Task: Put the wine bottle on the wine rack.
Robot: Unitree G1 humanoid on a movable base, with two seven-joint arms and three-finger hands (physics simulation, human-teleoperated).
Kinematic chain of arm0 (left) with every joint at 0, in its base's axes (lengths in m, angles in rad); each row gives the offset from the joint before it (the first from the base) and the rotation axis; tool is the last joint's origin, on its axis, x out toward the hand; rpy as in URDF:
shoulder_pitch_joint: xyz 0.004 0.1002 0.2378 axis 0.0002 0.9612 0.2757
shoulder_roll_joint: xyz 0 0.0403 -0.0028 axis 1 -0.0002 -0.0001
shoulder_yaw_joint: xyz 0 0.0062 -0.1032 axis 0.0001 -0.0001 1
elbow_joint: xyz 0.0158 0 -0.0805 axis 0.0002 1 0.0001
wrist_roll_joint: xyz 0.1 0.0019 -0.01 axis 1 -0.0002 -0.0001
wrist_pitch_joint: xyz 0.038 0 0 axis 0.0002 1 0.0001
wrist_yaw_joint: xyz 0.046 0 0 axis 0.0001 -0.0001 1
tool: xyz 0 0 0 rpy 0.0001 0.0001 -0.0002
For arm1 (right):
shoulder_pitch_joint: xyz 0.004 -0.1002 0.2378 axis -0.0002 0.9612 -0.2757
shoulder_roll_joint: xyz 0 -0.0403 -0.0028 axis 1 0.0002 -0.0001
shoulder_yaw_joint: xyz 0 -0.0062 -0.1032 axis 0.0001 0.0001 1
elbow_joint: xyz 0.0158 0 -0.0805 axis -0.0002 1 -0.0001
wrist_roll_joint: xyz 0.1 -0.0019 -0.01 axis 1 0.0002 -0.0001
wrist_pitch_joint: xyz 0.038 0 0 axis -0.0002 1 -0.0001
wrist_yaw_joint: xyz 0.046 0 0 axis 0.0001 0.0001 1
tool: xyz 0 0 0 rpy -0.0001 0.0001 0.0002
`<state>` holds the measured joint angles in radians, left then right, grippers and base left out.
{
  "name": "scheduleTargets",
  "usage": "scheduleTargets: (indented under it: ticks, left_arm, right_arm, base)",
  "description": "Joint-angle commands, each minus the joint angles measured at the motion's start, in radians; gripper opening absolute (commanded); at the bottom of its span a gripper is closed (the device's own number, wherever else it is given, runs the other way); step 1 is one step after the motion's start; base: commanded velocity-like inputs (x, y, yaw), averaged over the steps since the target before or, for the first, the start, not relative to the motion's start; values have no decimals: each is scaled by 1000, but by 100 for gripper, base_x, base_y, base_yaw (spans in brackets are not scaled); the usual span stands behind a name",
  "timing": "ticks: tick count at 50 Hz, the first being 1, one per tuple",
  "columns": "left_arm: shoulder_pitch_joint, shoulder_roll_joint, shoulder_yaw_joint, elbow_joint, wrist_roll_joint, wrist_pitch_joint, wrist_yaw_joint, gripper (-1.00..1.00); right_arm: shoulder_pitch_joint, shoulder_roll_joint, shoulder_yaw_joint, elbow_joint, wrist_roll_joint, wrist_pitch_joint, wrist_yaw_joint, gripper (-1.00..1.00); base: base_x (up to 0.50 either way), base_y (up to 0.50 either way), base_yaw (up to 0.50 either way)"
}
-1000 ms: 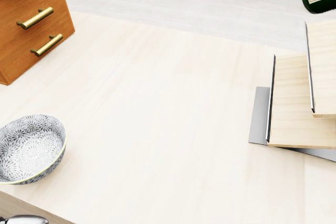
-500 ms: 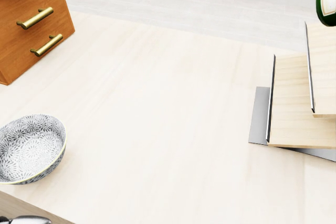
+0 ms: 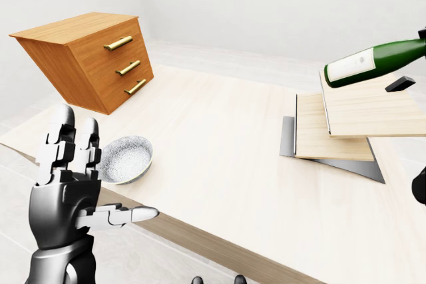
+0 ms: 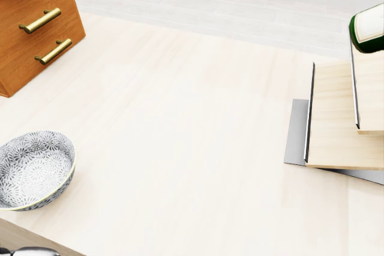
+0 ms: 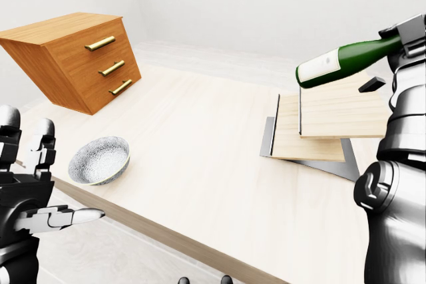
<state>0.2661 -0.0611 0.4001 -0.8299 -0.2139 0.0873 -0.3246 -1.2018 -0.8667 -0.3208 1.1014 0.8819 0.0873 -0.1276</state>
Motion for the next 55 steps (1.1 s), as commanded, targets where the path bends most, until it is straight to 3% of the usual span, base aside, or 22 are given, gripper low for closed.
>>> scheduleTargets:
  ticks: [1, 55]
  left_arm:
    - [5, -3, -2, 8, 5, 0, -5, 100]
    - [0, 0, -4, 15, 10, 0, -3, 100]
  right_arm:
    - [13, -4, -47, -9, 31, 0, 0, -100]
    - [104, 38, -46, 56, -26, 0, 78, -100]
  base:
    - [0, 0, 0]
    - [0, 0, 0]
